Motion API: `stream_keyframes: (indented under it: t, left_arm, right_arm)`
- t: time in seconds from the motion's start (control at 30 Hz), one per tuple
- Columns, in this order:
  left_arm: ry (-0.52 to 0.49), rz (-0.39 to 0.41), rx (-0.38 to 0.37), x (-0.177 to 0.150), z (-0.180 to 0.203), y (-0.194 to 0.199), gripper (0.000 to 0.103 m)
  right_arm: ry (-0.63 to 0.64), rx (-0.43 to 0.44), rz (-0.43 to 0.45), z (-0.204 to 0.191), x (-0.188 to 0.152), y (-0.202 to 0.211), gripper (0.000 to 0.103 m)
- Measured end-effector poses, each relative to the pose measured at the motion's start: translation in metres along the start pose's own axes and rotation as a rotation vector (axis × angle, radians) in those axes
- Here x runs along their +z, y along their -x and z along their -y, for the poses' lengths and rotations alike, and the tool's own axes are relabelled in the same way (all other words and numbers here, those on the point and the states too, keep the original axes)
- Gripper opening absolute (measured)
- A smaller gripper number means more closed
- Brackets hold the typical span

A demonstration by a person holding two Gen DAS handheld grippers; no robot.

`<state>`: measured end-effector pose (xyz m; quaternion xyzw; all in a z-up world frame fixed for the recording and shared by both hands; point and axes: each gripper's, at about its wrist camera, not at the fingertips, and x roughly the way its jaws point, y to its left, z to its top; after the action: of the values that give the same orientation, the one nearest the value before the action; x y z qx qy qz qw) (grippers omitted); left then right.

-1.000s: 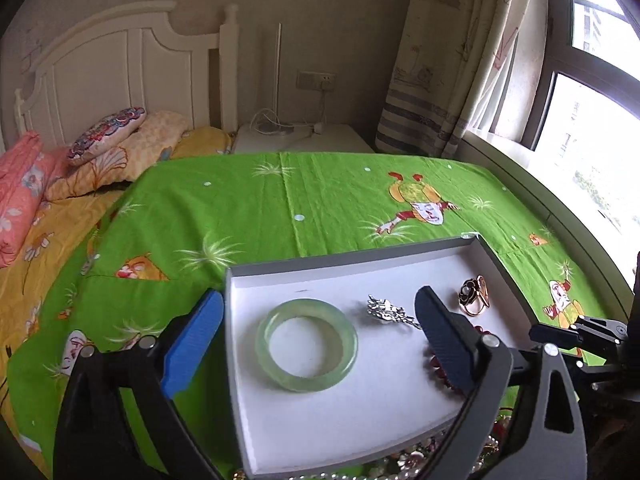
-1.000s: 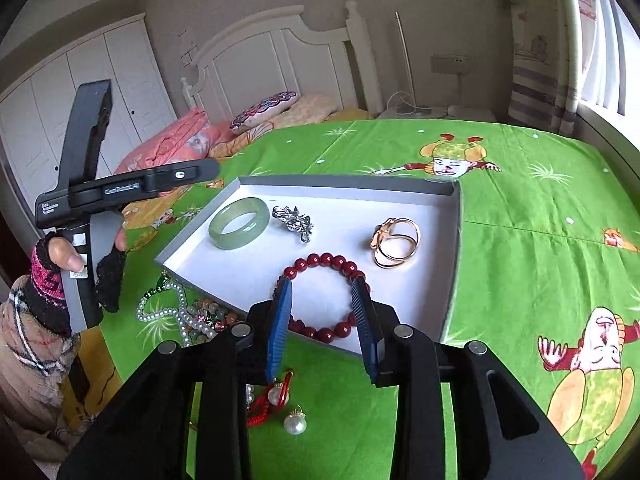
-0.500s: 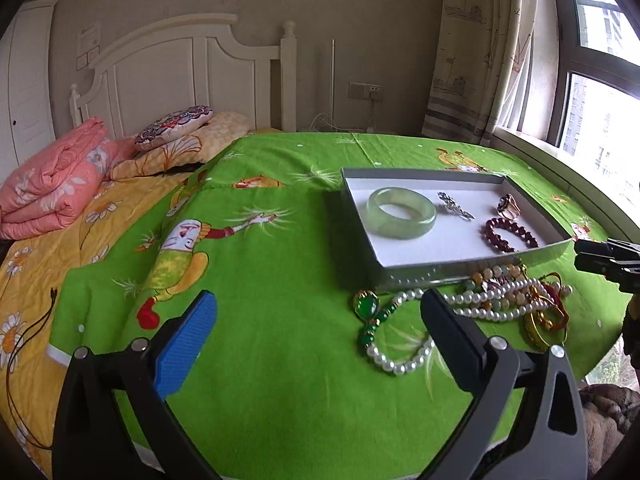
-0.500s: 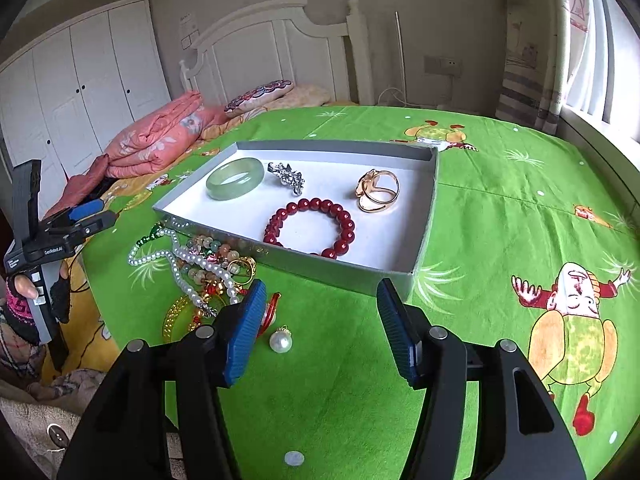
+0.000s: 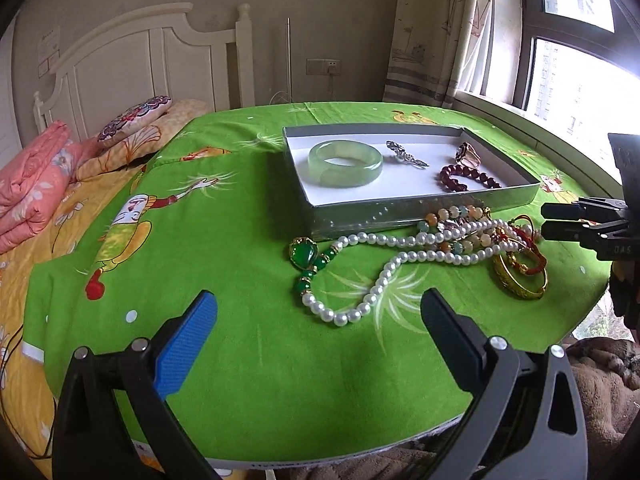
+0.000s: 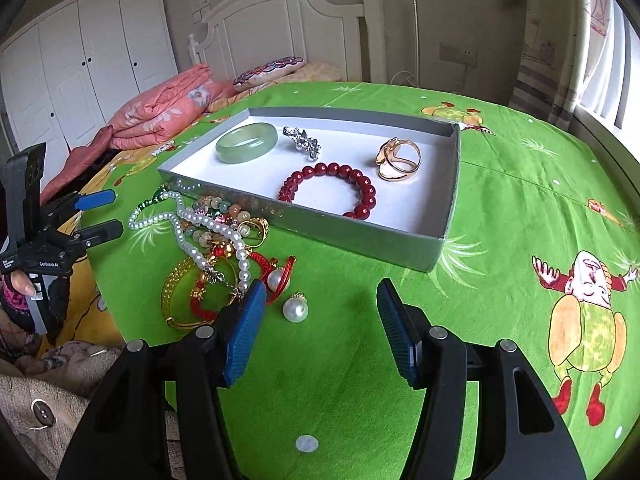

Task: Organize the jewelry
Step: 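Move both tools back over the remaining jewelry, then grasp the red string bracelet with the right tool while the left tool grasps the gold bangle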

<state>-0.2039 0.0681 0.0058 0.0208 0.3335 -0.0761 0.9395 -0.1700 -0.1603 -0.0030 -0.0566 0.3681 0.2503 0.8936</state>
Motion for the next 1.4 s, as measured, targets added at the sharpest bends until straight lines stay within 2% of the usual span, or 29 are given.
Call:
stream_keyframes:
  t: [0.2,0.33,0.63,0.7,0.77,0.8,1.23,1.4]
  left_arm:
    - [0.000,-0.019,0.011,-0.004,-0.002,-0.006,0.101]
    - [0.000,-0.037,0.006,-0.009,-0.001,-0.012,0.101]
    - [-0.015,-0.028,0.012,-0.013,0.001,-0.012,0.101]
    - [-0.018,-0.027,0.010,-0.014,0.002,-0.012,0.101]
    - [-0.018,-0.026,0.010,-0.014,0.002,-0.011,0.101]
    - [-0.018,-0.026,0.010,-0.014,0.002,-0.011,0.101]
    - [-0.030,-0.024,0.022,-0.016,0.003,-0.008,0.101]
    - [-0.064,0.003,0.019,-0.012,0.012,0.003,0.101]
  right_arm:
    - [0.072,-0.013,-0.015,-0.015,-0.004,-0.002,0.056]
    - [0.019,0.045,0.010,-0.012,0.005,0.001,0.053]
    - [0.007,0.083,-0.015,-0.019,0.015,-0.009,0.041]
    - [0.004,0.082,-0.022,-0.020,0.015,-0.012,0.028]
    - [0.000,0.076,-0.009,-0.019,0.015,-0.011,0.008]
    - [0.003,0.070,0.000,-0.018,0.015,-0.010,0.005]
    - [-0.055,0.038,0.158,0.005,0.024,0.039,0.004]
    - [-0.071,0.008,0.212,0.013,0.029,0.060,0.004]
